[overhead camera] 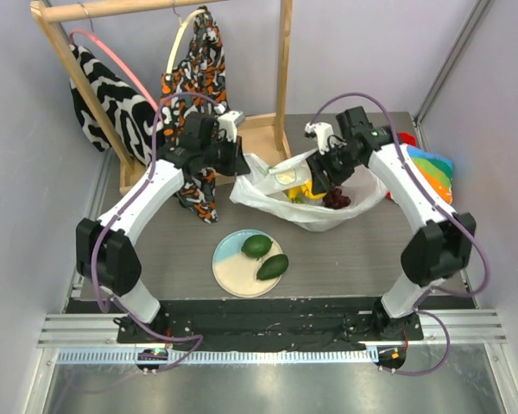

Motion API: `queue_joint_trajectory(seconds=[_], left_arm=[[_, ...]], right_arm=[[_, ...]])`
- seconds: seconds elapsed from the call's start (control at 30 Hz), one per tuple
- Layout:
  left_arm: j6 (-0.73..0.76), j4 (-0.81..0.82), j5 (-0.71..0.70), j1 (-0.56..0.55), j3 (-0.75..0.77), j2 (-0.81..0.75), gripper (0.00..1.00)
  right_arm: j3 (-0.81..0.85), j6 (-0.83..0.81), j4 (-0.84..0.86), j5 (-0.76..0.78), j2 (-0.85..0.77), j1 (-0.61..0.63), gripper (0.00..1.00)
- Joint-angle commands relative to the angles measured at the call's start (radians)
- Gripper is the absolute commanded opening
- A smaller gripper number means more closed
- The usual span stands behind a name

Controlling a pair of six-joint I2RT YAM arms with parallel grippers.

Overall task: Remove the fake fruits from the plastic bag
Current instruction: Take out the fake fruit from the plastic bag.

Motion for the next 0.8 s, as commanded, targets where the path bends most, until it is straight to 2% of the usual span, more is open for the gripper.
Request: queue_joint_trajectory(seconds=[0.0,0.17,0.3,0.4,0.43,0.67,0.77], left_arm=[[0.023,0.026,-0.051,-0.003,0.099,0.012,0.0],[0.023,0.031,-0.058,-0.003,0.131,0.009,0.0],[0.03,0.034,-0.068,-0.014,0.185,0.046,0.0],[0.038,0.043,-0.094,-0.017,0.259,0.113,0.0],[0.045,0.045,-0.099,-0.017,0.301,0.132,0.0],[0.068,0.057,-0.157,-0.015,0.475,0.21,0.0],[0.067,0.054,-0.157,-0.015,0.489,0.204,0.01]], right_arm=[[-0.1,-0.086,-0.086,-0.032,-0.112,0.001,0.32],[-0.207,-0.093,0.006,0.055,-0.149,-0.025,0.33],[-0.126,-0.143,0.102,0.04,-0.088,-0.088,0.33],[0.015,-0.168,0.083,-0.237,-0.039,-0.178,0.38],[0.044,-0.181,0.073,-0.376,-0.034,-0.194,0.38],[0.263,-0.133,0.07,-0.529,0.021,-0.211,0.42],[0.232,-0.054,0.08,-0.628,0.03,-0.217,0.44]])
